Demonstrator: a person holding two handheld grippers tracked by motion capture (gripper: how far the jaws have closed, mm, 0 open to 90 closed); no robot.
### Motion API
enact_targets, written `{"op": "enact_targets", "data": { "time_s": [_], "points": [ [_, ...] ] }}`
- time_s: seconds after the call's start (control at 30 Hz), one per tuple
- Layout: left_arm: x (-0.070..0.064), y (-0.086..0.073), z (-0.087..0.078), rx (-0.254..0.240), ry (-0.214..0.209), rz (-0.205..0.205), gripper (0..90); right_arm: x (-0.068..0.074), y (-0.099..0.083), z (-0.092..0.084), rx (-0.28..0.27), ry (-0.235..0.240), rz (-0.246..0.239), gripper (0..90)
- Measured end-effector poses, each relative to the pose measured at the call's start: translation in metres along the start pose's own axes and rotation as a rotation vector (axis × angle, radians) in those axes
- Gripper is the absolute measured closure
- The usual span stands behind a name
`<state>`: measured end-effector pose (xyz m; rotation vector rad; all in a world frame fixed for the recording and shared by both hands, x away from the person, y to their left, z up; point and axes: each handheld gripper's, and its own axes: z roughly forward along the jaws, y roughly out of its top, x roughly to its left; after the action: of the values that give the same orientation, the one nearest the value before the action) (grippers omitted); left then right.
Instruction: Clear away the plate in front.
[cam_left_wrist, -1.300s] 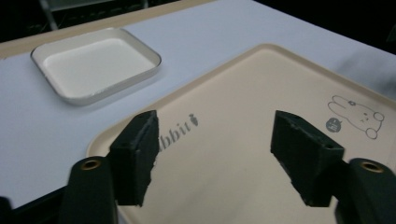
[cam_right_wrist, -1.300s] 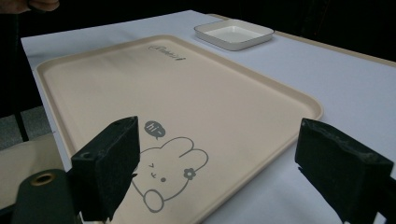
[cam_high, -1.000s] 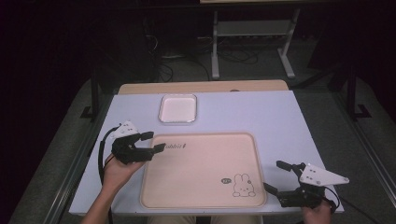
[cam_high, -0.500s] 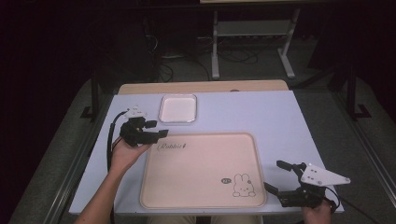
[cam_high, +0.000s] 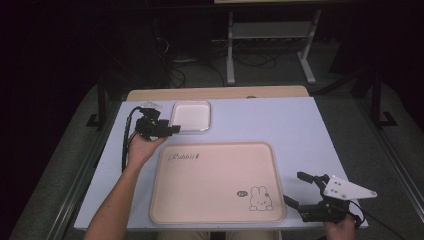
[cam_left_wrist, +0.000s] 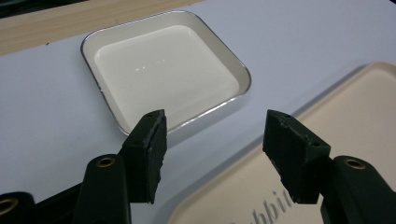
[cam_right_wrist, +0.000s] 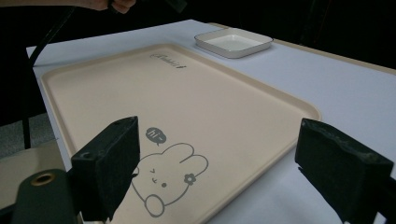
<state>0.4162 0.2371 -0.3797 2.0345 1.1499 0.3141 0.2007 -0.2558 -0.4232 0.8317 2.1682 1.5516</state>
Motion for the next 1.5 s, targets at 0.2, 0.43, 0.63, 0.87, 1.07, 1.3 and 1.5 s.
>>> {"op": "enact_targets", "data": {
  "time_s": [0.2, 0.43, 0.63, 0.87, 1.07, 1.3, 1.5],
  "points": [
    [0.010, 0.007, 0.012, 0.043, 0.047, -0.016, 40.5, 0.000, 0.000, -0.001, -0.005, 0.000, -0.001, 13.1],
    [0.026, 0.013, 0.021, 0.057, 0.083, -0.072, 41.6, -0.001, -0.001, -0.001, -0.004, -0.010, 0.004, 13.1],
    [0.033, 0.019, 0.028, 0.055, 0.103, -0.102, 48.3, -0.001, -0.001, -0.002, -0.006, -0.011, 0.008, 13.1],
    [0.048, 0.028, 0.039, 0.036, 0.124, -0.161, 49.7, 0.000, -0.001, -0.002, 0.001, -0.011, -0.003, 13.1],
    [0.056, 0.023, 0.049, 0.020, 0.120, -0.237, 51.7, -0.002, -0.002, -0.003, -0.005, -0.019, 0.006, 13.1],
    [0.057, 0.018, 0.064, 0.058, 0.155, -0.248, 52.3, 0.000, -0.001, -0.006, -0.015, -0.022, -0.002, 13.1],
    [0.060, 0.013, 0.071, 0.103, 0.197, -0.235, 54.4, 0.000, -0.001, -0.006, -0.014, -0.025, -0.002, 13.1]
  ]
}}
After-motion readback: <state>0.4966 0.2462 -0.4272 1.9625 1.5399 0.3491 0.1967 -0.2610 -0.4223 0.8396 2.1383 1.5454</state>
